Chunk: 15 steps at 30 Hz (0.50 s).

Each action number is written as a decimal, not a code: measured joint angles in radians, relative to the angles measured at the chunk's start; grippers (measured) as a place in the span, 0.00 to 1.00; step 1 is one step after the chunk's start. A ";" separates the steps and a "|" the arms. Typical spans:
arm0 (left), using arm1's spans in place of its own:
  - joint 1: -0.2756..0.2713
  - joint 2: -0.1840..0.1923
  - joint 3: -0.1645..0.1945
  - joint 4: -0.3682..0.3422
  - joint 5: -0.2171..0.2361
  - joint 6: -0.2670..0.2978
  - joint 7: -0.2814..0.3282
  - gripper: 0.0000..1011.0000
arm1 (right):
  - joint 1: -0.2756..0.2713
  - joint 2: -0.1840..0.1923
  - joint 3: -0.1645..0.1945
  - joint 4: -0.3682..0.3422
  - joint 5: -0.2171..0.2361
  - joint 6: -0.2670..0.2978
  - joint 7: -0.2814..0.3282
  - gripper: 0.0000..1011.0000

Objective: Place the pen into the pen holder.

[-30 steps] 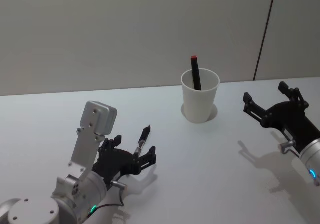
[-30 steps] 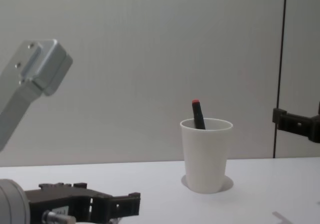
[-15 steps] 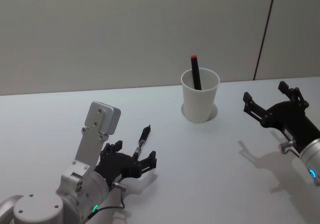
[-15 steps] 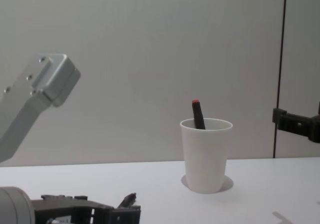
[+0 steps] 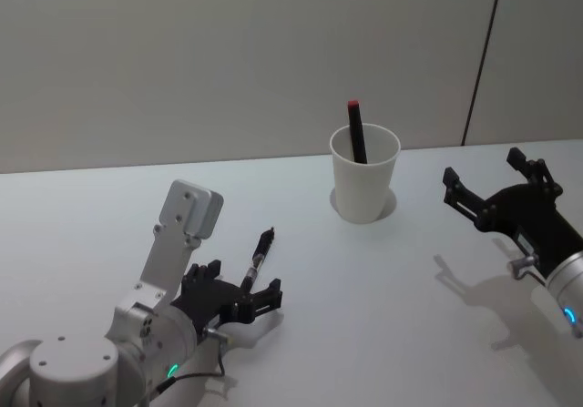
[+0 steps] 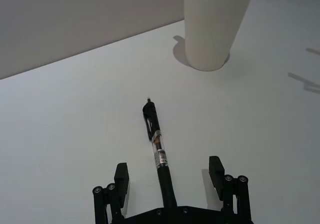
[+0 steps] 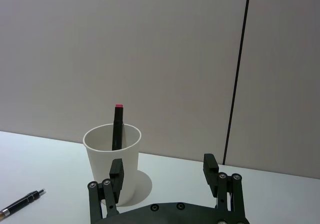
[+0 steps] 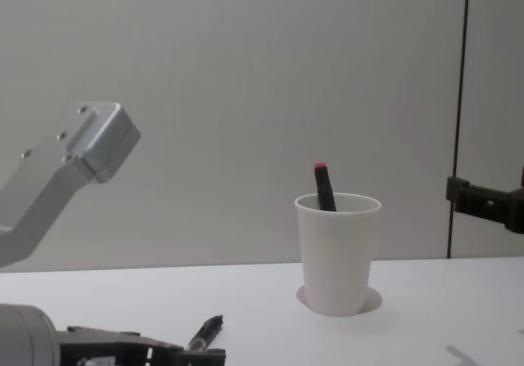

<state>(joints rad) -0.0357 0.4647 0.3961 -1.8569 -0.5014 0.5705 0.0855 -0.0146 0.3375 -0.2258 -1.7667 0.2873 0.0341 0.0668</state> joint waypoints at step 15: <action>-0.036 -0.020 -0.013 0.027 0.008 0.068 -0.022 0.99 | 0.000 0.000 0.000 0.000 0.000 0.000 0.000 0.99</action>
<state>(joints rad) -0.0716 0.4447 0.3832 -1.8300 -0.4934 0.6390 0.0631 -0.0146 0.3375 -0.2258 -1.7667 0.2873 0.0340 0.0668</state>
